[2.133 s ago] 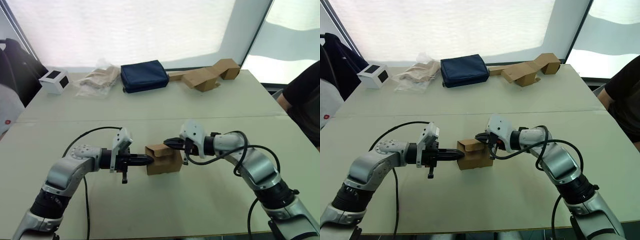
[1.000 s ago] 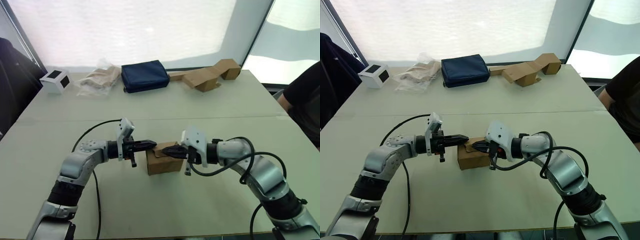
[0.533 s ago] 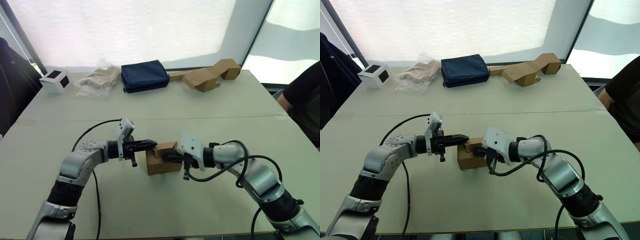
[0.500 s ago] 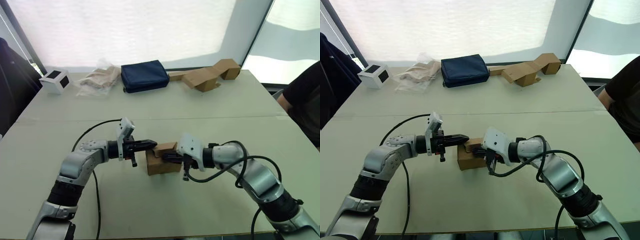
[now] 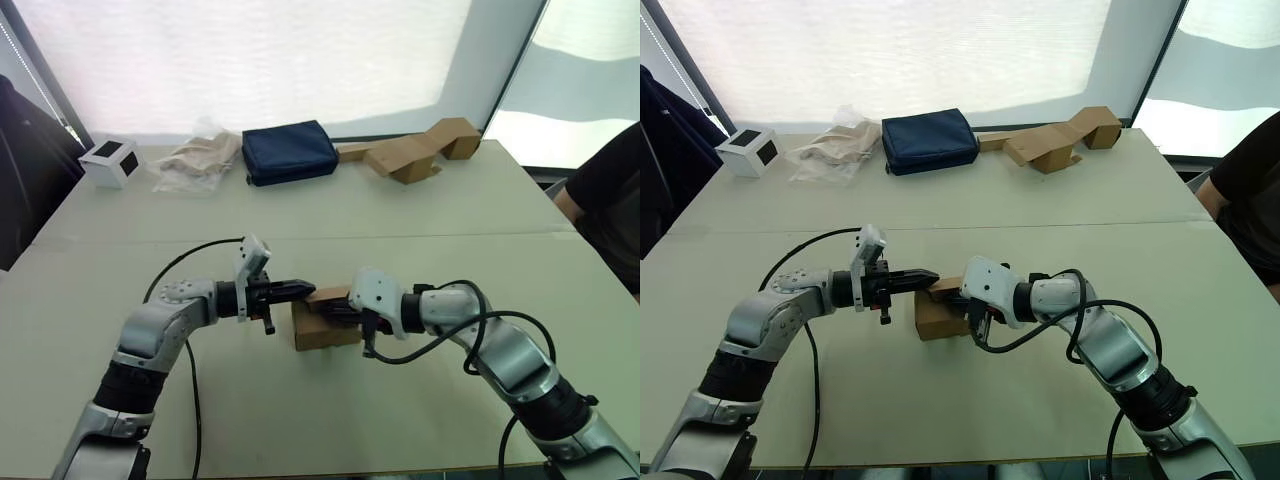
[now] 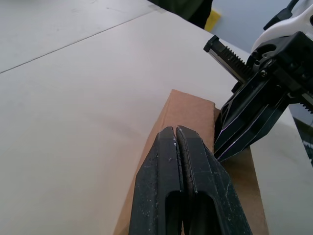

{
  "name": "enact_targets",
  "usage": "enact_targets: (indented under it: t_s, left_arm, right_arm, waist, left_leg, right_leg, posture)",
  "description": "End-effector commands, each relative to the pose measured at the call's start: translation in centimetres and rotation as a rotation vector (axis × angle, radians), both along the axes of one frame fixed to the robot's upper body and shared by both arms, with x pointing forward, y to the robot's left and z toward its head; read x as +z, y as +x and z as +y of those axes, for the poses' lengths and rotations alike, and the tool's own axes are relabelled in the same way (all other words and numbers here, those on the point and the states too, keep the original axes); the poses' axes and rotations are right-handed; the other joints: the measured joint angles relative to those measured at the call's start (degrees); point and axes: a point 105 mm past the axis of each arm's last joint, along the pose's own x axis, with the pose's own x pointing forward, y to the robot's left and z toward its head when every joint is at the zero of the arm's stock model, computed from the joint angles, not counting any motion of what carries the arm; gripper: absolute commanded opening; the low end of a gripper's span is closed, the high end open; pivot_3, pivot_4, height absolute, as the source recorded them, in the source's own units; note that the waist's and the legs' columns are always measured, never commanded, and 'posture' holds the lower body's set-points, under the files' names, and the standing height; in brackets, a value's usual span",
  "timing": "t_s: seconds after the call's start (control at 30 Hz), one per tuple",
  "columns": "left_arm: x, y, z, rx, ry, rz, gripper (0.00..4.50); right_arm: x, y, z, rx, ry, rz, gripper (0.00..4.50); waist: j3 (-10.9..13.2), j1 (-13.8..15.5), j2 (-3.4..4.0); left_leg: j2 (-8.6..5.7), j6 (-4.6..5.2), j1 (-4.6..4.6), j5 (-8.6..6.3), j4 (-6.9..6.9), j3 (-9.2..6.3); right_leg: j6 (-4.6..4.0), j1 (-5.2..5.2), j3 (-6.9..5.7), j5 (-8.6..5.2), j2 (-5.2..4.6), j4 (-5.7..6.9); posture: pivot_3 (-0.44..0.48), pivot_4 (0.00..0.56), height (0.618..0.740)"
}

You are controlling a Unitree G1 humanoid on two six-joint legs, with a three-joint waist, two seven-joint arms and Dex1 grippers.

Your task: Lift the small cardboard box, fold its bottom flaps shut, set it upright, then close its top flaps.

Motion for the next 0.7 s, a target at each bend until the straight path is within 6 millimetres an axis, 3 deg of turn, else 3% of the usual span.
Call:
enact_targets:
  t_s: [0.03,0.33,0.5,0.7]
  left_arm:
    - [0.5,-0.4,-0.3,-0.03,0.024,-0.058,0.04]
    - [-0.3,-0.6,-0.2,-0.054,0.092,-0.097,0.04]
    - [-0.4,-0.7,-0.2,-0.056,0.098,-0.107,0.04]
    - [1.8,-0.7,-0.1,-0.042,0.018,-0.114,0.04]
  right_arm:
    - [0.8,-0.1,0.1,0.008,0.015,-0.019,0.0]
    - [0.7,-0.5,0.0,0.017,0.021,0.011,0.0]
    - [1.7,-0.8,-0.4,0.013,0.086,0.052,0.0]
    - [2.9,-0.2,-1.2,-0.039,0.159,0.06,0.0]
  waist:
    - [0.0,0.1,0.0]
    - [0.0,0.1,0.0]
    - [0.0,0.1,0.0]
    - [0.0,0.0,0.0]
  left_leg:
    - [0.0,0.0,0.0,0.0,0.0,0.0]
    - [-0.01,0.0,0.0,0.0,0.0,0.0]
    - [-0.01,0.0,0.0,0.0,0.0,0.0]
    - [0.01,0.0,0.0,0.0,0.0,0.0]
  right_leg:
    - [0.0,0.0,0.0,0.0,0.0,0.0]
    - [0.0,0.01,0.0,0.0,0.0,0.0]
    - [0.0,0.01,0.0,0.0,0.0,0.0]
    - [0.0,0.01,0.0,0.0,0.0,0.0]
  posture:
    - [0.0,0.15,0.74]
    - [0.0,0.15,0.74]
    - [0.0,0.15,0.74]
    - [0.0,0.15,0.74]
